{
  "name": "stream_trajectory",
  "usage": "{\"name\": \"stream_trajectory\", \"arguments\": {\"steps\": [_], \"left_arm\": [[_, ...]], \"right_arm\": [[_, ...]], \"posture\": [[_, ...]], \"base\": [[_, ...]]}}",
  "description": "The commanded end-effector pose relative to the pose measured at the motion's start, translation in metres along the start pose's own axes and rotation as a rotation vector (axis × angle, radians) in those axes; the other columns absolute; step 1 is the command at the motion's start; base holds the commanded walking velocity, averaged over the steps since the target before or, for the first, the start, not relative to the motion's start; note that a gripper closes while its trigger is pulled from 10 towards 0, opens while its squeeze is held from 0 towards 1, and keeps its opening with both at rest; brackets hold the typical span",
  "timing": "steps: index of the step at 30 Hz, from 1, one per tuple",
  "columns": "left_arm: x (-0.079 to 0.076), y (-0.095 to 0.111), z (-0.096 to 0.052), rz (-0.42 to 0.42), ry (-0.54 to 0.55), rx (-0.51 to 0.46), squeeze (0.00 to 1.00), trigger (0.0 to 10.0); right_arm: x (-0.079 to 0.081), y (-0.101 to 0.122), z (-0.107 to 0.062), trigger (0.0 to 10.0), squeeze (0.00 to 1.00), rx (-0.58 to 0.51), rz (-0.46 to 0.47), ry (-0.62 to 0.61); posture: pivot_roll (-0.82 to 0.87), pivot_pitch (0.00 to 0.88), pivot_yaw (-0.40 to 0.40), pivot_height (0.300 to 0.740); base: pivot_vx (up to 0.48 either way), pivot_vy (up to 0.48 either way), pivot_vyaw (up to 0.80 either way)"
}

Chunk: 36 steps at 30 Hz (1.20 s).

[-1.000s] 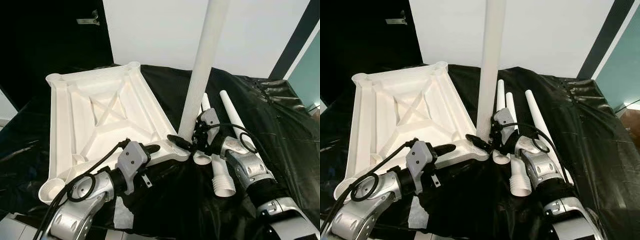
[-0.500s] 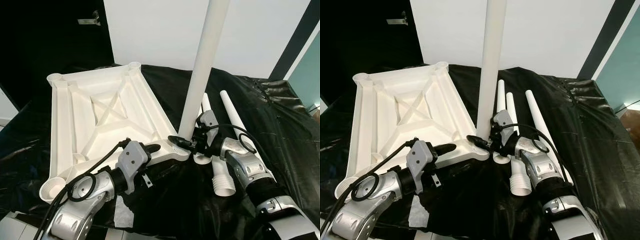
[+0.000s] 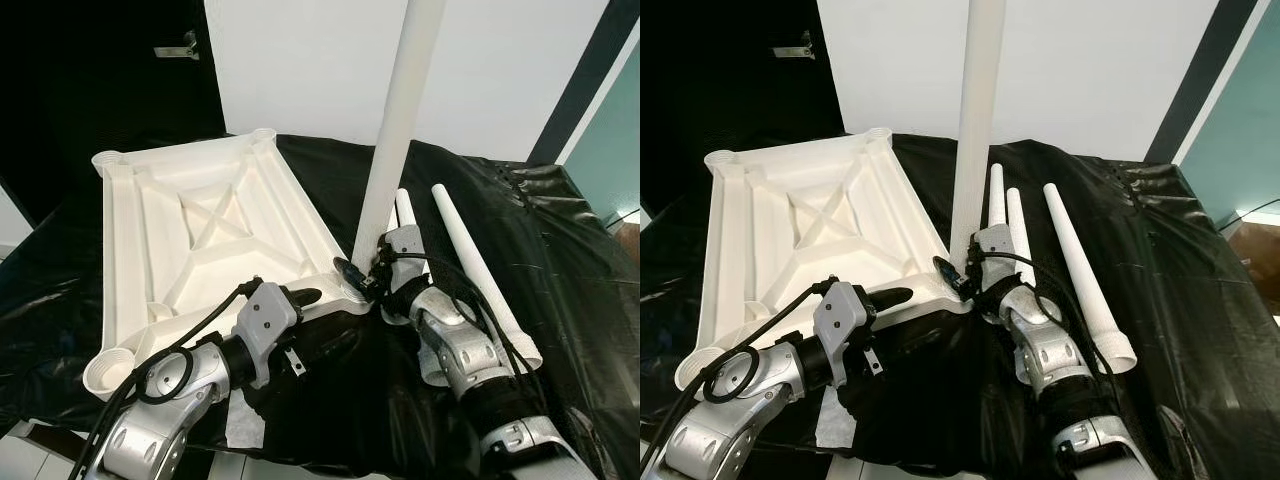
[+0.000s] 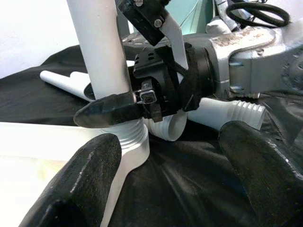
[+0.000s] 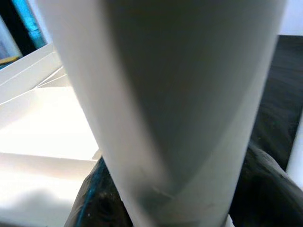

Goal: Building children table

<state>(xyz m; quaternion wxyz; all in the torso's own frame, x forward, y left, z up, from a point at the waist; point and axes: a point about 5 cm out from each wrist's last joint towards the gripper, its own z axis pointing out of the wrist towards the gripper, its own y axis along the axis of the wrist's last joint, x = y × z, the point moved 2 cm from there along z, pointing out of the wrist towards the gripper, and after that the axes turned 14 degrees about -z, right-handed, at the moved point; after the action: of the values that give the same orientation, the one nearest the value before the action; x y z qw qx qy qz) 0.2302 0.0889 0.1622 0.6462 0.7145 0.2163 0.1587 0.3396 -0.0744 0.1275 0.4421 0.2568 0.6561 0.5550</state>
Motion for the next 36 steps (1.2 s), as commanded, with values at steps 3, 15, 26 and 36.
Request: {"name": "stream_trajectory", "arguments": {"steps": [3, 15, 26, 36], "left_arm": [[0.001, -0.002, 0.000, 0.010, 0.006, 0.009, 0.00, 10.0], [0.001, -0.002, -0.001, 0.009, 0.008, 0.011, 0.00, 10.0], [0.004, -0.002, -0.001, 0.011, 0.016, 0.009, 0.00, 10.0], [0.005, -0.002, 0.000, 0.012, 0.019, 0.009, 0.00, 10.0]], "right_arm": [[0.011, -0.014, -0.002, 10.0, 0.00, 0.100, 0.069, -0.144], [0.021, -0.006, 0.001, 10.0, 0.00, 0.107, 0.114, -0.227], [0.015, -0.002, -0.002, 10.0, 1.00, 0.077, 0.105, -0.229], [-0.012, 0.001, -0.016, 10.0, 1.00, -0.012, 0.047, -0.086]], "posture": [[0.08, 0.000, -0.059, 0.740], [0.08, 0.000, -0.055, 0.740], [0.08, 0.000, -0.050, 0.740], [0.07, 0.000, -0.051, 0.740]], "base": [[0.000, 0.000, 0.00], [0.000, 0.000, 0.00], [0.000, 0.000, 0.00], [0.000, 0.000, 0.00]]}}
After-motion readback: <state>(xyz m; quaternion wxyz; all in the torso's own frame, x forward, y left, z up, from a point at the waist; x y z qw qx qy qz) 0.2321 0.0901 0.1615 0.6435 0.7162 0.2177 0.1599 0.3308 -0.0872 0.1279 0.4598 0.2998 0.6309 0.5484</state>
